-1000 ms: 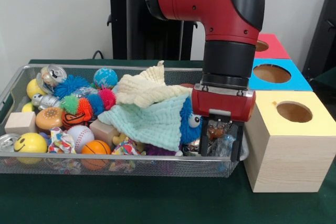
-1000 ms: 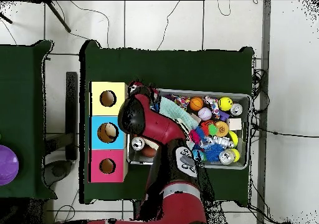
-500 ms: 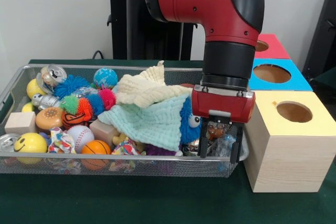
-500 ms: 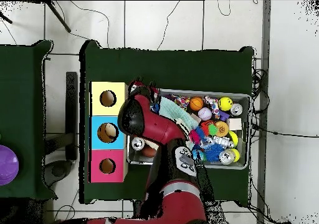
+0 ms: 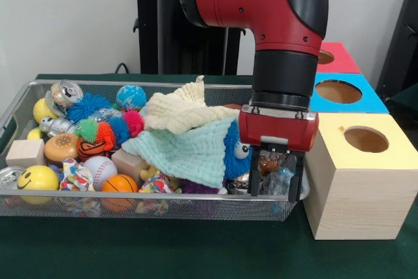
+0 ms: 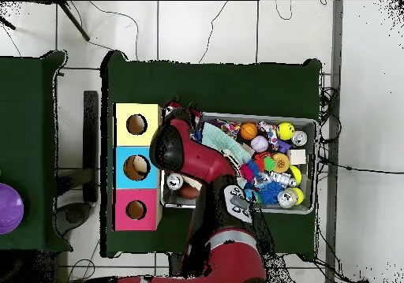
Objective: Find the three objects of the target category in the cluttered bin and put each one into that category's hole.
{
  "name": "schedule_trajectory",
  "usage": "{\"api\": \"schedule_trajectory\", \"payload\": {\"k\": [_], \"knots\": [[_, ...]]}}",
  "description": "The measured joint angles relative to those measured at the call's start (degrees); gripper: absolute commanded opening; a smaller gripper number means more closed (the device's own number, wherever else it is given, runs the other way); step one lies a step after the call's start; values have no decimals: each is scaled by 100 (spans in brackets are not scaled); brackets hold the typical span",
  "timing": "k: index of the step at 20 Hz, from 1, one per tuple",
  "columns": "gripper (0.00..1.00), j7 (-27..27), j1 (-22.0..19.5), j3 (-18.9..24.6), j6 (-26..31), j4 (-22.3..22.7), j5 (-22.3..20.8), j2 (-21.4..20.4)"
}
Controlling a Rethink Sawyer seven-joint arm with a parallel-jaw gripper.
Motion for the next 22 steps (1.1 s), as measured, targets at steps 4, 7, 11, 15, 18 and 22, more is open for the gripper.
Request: {"api": "schedule_trajectory", "payload": {"k": [4, 7, 11, 15, 18, 22], "knots": [[100, 0, -79, 95, 0, 147, 0, -93], [100, 0, -148, 197, 0, 325, 1, -188], [100, 0, -169, 257, 21, 467, 2, -271], [100, 0, -163, 328, 197, 622, 1, -395], [100, 0, -146, 337, 275, 629, 1, -407], [100, 0, -126, 350, 275, 624, 2, -341]]}}
